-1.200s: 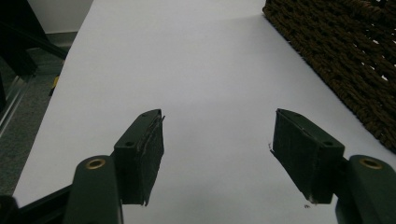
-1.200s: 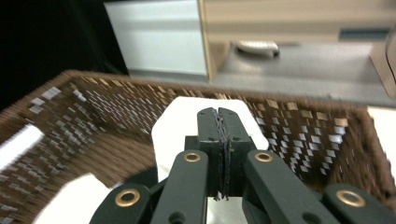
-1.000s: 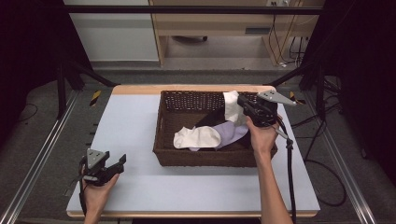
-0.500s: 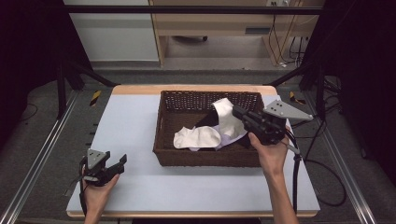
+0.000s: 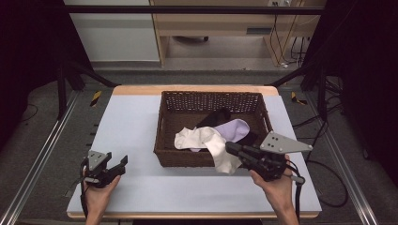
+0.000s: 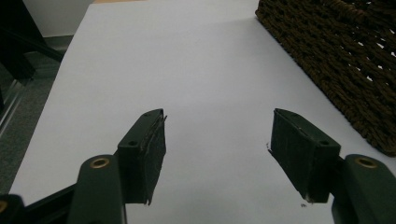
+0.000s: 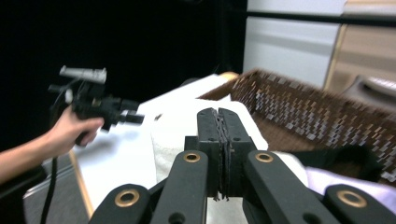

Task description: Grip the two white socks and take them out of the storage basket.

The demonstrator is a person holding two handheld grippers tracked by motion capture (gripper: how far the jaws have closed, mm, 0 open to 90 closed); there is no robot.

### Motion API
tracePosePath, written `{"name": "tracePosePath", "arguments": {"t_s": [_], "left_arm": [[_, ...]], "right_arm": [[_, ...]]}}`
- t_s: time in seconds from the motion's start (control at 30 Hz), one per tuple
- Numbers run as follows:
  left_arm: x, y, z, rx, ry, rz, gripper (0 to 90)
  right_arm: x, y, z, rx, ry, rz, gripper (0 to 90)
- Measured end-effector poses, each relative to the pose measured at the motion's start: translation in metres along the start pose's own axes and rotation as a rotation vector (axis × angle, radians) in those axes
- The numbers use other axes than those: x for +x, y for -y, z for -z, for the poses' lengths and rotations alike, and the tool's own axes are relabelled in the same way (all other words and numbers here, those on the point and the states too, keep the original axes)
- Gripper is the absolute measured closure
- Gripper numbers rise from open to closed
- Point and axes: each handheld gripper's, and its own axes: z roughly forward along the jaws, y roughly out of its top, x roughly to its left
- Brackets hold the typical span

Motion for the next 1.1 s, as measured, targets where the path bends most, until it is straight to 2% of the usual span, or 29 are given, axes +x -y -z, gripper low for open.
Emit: {"name": "tracePosePath", "arguments": {"t_s": [0.07, 0.1, 0.23, 0.27, 0.33, 0.37, 0.4, 0.43, 0.5, 0.53, 0.63, 0.7, 0.77, 0.87, 0.9, 0.97, 1.07, 1.1], "left_arm": [[0.000, 0.000, 0.000, 0.000, -0.002, -0.003, 35.8], [-0.001, 0.000, 0.001, -0.001, -0.010, -0.011, 37.1], [-0.001, -0.001, 0.003, -0.017, -0.019, -0.013, 39.4], [-0.001, -0.001, 0.003, -0.017, -0.019, -0.013, 39.4], [-0.001, -0.001, 0.004, -0.017, -0.037, -0.019, 39.4], [0.000, -0.001, 0.003, -0.014, -0.022, -0.016, 41.6], [0.000, -0.001, 0.003, -0.014, -0.022, -0.016, 42.3], [-0.001, -0.001, 0.004, -0.018, -0.019, -0.018, 43.4], [-0.001, -0.001, 0.004, -0.019, -0.012, -0.014, 43.7], [-0.001, -0.001, 0.004, -0.022, -0.001, -0.005, 44.1], [-0.003, -0.002, 0.005, -0.021, 0.003, -0.008, 44.1], [-0.005, -0.003, 0.005, -0.023, 0.005, -0.012, 44.1], [-0.007, -0.003, 0.006, -0.026, 0.002, -0.022, 42.9], [-0.009, -0.005, 0.007, -0.032, 0.001, -0.013, 41.5], [-0.009, -0.006, 0.008, -0.036, 0.013, -0.001, 41.5], [-0.010, -0.007, 0.010, -0.043, 0.044, 0.023, 41.6], [-0.013, -0.013, 0.015, -0.049, 0.072, 0.045, 41.3], [-0.015, -0.018, 0.019, -0.067, 0.086, 0.051, 41.1]], "right_arm": [[0.001, 0.005, -0.001, 0.011, -0.010, -0.004, 88.7], [0.003, 0.015, -0.003, 0.040, -0.025, -0.004, 88.7], [0.005, 0.033, -0.008, 0.083, -0.054, -0.004, 88.7], [0.005, 0.033, -0.008, 0.083, -0.054, -0.004, 88.7], [0.005, 0.042, -0.011, 0.101, -0.069, -0.015, 88.6], [0.004, 0.052, -0.015, 0.128, -0.079, -0.024, 88.6], [0.004, 0.052, -0.015, 0.128, -0.079, -0.024, 88.6], [0.004, 0.063, -0.019, 0.151, -0.087, -0.034, 88.5], [0.003, 0.068, -0.021, 0.159, -0.088, -0.043, 88.4], [0.000, 0.079, -0.025, 0.181, -0.092, -0.062, 88.4], [-0.003, 0.091, -0.030, 0.209, -0.083, -0.070, 88.3], [-0.006, 0.103, -0.034, 0.224, -0.082, -0.094, 88.3], [-0.010, 0.115, -0.039, 0.269, -0.063, -0.096, 88.1], [-0.011, 0.120, -0.041, 0.280, -0.058, -0.101, 87.6], [-0.011, 0.125, -0.044, 0.304, -0.032, -0.087, 85.5], [-0.011, 0.126, -0.045, 0.308, -0.029, -0.085, 84.9], [-0.010, 0.124, -0.044, 0.299, -0.017, -0.072, 78.0], [-0.009, 0.119, -0.042, 0.275, -0.006, -0.059, 73.7]]}}
